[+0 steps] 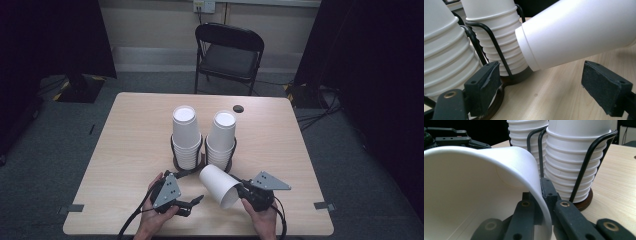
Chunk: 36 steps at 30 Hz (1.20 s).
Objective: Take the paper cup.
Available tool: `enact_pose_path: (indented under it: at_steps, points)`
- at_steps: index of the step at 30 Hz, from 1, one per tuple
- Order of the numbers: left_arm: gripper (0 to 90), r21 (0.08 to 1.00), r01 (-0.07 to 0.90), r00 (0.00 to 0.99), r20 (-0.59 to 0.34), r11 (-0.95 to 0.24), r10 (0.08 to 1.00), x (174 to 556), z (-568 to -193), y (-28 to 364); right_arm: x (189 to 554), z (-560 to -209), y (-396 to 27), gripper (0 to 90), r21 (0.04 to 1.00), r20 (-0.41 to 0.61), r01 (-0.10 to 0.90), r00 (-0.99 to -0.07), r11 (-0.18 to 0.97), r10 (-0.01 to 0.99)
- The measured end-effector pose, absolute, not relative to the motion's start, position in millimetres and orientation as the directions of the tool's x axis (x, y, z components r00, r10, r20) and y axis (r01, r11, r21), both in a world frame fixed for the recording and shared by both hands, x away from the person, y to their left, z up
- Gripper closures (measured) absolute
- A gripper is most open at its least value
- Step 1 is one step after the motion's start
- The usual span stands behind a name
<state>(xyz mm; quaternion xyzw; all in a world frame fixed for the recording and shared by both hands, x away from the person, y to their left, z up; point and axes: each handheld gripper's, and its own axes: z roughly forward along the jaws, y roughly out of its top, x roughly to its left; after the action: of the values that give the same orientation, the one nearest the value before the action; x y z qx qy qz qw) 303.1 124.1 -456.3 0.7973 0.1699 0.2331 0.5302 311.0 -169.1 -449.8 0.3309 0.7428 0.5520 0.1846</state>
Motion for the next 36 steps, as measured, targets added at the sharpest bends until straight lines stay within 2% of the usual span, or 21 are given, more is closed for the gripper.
enact_pose_path:
  at_steps: [5,14,31,36]
  points:
    - [15.4,0.906,0.01,0.837,0.224,-0.423,0.5,303,-458,121,315,-448,-168,88.3,0.918,0.135,0.349,-0.722,0.188,0.678]
    - [15.5,0.858,-0.027,0.84,0.298,-0.513,0.454,303,-457,114,321,-444,-164,88.3,0.89,0.158,0.391,-0.747,0.234,0.646]
    - [15.7,0.735,-0.175,0.794,0.499,-0.655,0.348,294,-455,94,328,-443,-160,88.3,0.846,0.204,0.45,-0.768,0.286,0.607]
    - [15.5,0.668,-0.205,0.77,0.561,-0.715,0.304,293,-456,84,330,-444,-159,88.3,0.835,0.214,0.462,-0.773,0.299,0.598]
